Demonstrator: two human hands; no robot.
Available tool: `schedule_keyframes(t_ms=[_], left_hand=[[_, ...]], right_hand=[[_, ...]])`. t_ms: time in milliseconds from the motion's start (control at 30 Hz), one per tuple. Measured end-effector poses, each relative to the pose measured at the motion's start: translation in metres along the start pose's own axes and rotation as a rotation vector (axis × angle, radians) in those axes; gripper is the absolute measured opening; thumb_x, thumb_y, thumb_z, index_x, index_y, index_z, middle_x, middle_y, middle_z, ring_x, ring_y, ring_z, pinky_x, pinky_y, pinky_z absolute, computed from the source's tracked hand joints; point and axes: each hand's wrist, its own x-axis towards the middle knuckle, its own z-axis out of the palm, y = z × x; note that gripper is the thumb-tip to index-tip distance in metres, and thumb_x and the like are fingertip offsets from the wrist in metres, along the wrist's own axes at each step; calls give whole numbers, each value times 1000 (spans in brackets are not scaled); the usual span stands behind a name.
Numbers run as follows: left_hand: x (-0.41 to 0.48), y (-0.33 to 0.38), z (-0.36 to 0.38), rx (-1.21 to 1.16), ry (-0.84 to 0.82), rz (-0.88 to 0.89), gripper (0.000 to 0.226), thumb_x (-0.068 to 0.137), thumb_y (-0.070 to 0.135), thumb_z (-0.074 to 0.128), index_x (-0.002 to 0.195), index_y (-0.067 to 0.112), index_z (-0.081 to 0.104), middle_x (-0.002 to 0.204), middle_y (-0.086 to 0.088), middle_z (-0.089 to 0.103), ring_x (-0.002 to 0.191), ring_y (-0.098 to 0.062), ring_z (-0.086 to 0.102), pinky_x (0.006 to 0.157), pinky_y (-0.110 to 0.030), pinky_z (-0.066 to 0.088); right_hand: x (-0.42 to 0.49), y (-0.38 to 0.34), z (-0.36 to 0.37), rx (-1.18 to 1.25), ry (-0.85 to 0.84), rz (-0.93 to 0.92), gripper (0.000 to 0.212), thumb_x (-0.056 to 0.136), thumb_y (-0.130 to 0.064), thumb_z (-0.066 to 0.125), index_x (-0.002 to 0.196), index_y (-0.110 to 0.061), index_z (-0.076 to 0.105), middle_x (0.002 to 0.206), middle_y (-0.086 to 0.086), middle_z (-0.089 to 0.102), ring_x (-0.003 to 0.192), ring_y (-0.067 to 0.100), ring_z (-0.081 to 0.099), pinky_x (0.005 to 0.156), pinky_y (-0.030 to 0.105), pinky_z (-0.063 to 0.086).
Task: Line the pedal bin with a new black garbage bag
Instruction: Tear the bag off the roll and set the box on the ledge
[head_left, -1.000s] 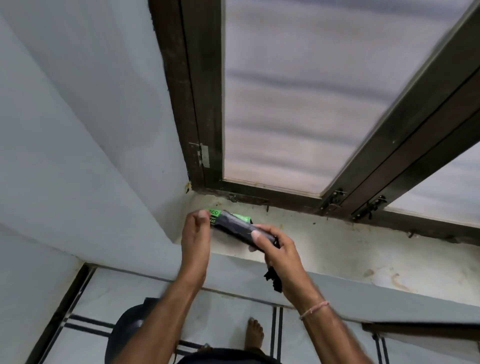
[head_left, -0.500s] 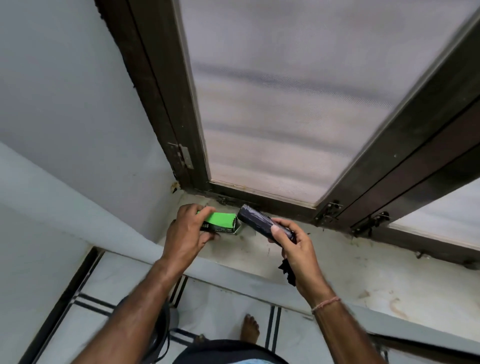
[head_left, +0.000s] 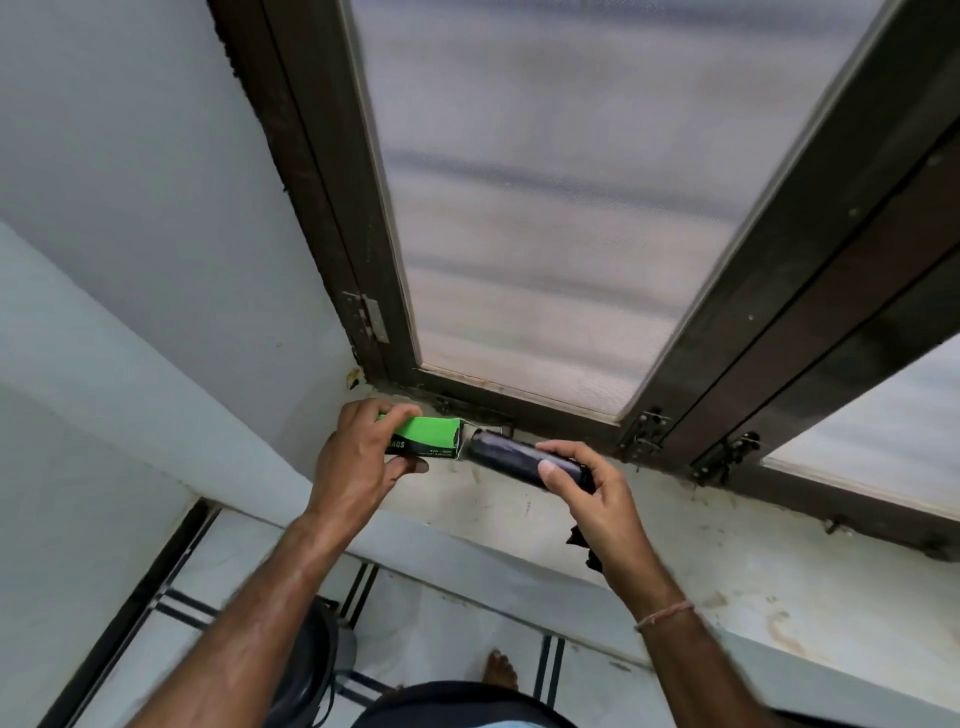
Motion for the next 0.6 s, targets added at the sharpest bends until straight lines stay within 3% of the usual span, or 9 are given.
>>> schedule_keyframes(t_ms=[100, 267, 467, 600], left_hand=[[-4, 6, 1, -18, -9, 27, 58, 80, 37, 87, 133, 28, 65, 125, 4, 60, 124, -20, 47, 77, -33, 46], [-8, 14, 4, -42, -14, 51, 59, 78, 38, 88, 133, 31, 65, 124, 5, 61, 120, -18, 47, 74, -32, 43], [-10, 11, 0, 9, -30, 72, 63, 77, 35, 88, 135, 27, 65, 127, 2, 62, 122, -20, 48, 77, -30, 40], [-9, 8, -3, 18, -19, 63, 62, 78, 37, 88, 135, 28, 65, 127, 2, 61, 124, -21, 47, 77, -30, 40]], right_hand=[[-2, 0, 1, 98, 75, 13, 16, 102, -35, 68, 115, -41, 75, 103, -4, 72, 61, -5, 60, 48, 25, 49], [-5, -1, 11, 225, 124, 58, 14, 101, -32, 70, 111, -38, 77, 109, 13, 76, 51, -3, 54, 43, 23, 43], [-12, 4, 7, 184, 80, 52, 15, 102, -30, 69, 114, -34, 77, 116, 5, 72, 74, -1, 63, 50, 18, 46], [-14, 2, -7, 64, 18, 3, 17, 102, -31, 69, 115, -37, 77, 109, -4, 72, 69, -6, 62, 50, 22, 50]])
